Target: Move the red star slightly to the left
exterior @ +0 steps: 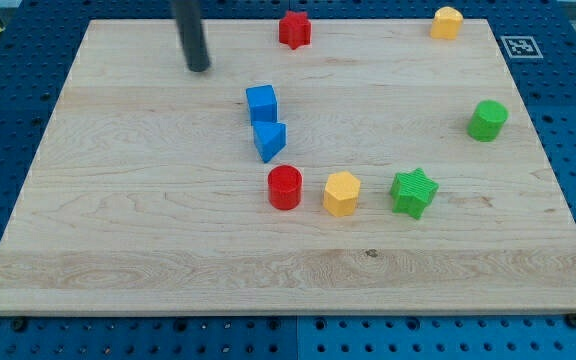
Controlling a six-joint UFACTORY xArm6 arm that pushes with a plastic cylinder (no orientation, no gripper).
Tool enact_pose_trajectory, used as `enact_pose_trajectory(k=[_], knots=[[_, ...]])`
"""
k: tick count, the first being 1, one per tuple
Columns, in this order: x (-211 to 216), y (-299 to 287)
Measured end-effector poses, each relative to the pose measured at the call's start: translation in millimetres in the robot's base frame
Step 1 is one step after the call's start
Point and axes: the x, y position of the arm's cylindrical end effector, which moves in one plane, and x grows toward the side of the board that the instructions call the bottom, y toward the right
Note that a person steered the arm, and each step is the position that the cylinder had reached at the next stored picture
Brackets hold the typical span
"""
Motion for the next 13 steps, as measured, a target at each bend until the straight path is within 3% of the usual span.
enact_pose_trajectory(k=[2,3,4,6,7,8,10,13], knots=[[0.0,131.2],[-14.2,164.0],[-60.0,158.5],[-93.9,116.8],[-97.2,71.6],[-97.2,63.9],[-91.3,102.0],[-75.9,100.8]])
